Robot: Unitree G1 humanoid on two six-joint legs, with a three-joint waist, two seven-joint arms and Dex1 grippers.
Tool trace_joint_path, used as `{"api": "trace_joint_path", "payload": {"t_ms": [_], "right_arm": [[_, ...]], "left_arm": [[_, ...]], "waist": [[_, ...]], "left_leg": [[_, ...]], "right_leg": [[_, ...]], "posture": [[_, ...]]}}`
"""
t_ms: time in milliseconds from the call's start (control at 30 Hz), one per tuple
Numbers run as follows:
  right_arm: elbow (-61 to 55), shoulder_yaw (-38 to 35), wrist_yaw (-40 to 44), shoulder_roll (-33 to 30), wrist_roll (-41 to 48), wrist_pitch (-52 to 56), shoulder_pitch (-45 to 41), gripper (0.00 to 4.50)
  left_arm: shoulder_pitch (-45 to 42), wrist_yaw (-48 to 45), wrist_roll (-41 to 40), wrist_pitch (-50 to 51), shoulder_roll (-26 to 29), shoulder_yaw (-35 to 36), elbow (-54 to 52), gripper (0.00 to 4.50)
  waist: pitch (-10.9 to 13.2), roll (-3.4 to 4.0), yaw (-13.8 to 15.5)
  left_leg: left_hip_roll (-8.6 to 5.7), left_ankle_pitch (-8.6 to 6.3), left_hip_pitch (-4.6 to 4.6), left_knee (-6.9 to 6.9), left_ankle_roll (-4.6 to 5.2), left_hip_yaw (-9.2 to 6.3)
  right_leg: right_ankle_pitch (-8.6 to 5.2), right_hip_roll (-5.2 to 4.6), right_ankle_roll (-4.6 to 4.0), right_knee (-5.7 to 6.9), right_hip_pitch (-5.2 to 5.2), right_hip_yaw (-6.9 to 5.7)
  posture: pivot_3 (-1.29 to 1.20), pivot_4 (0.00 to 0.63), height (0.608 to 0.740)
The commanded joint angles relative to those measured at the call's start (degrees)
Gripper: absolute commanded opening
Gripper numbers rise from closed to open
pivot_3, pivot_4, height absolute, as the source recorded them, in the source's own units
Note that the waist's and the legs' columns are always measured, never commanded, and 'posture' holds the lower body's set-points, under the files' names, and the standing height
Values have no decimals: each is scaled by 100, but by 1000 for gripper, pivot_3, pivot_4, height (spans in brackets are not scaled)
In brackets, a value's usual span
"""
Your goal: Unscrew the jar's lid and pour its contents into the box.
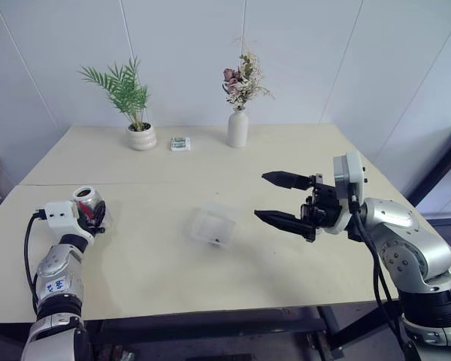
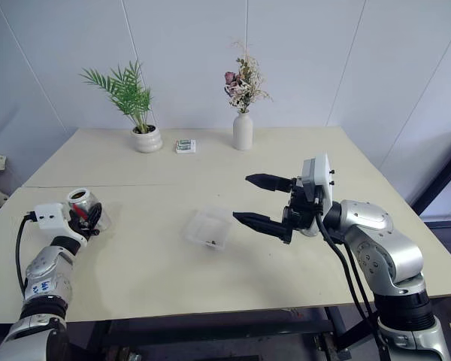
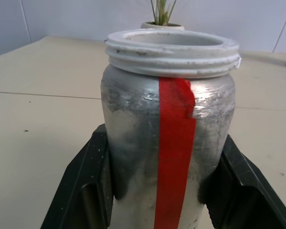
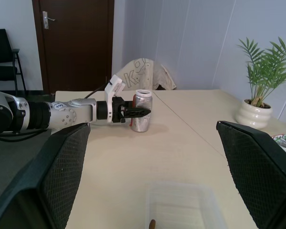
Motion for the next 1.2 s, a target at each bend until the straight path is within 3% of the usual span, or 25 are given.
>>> {"api": "trace_joint_path", "payload": {"t_ms": [33,167,367,567,767,967,1200], "right_arm": [[-102,-115,38,-61,67,-17,-44,4500],[-69,-105,71,-51,72,-20,-51,4500],[-53,-122,176,-77,87,-24,1,4500],[52,-158,539,-370,-64,-152,182,4500],[187,-182,797,-543,-215,-333,309,4500],[344,-288,907,-733,-386,-464,503,4500],[291,-450,917,-964,-386,-395,603,4500]], "left_arm": [[68,21,-104,18,74,72,-238,3298],[235,6,-107,102,148,73,-547,4457],[825,115,-120,394,322,142,-1522,4457],[2209,275,-228,1093,552,564,-3693,4457],[3262,203,-425,1794,650,952,-5187,4457],[4172,-901,-602,1808,1063,989,-6038,4457],[3696,-2513,-1092,1694,1579,361,-6168,4457]], "waist": [[0,0,0],[0,0,-2],[0,0,-6],[-1,-1,-23],[-2,-1,-9],[-4,-2,-10],[-4,0,-1]], "left_leg": [[0,0,0,0,0,0],[0,0,0,-2,0,0],[5,-1,0,-16,0,2],[15,-12,-4,-23,5,10],[23,-13,5,-39,4,12],[62,-10,4,-82,5,27],[65,-11,0,-100,4,36]], "right_leg": [[0,0,0,0,0,0],[1,0,-1,-3,0,0],[2,0,-3,-19,-1,0],[2,-8,-4,-39,-1,2],[-2,-14,-23,-50,2,0],[1,-46,-71,-124,4,-1],[2,-9,-75,-148,1,-1]], "posture": [[0,150,740],[0,150,740],[0,150,740],[0,150,740],[0,150,740],[0,150,740],[0,150,740]]}}
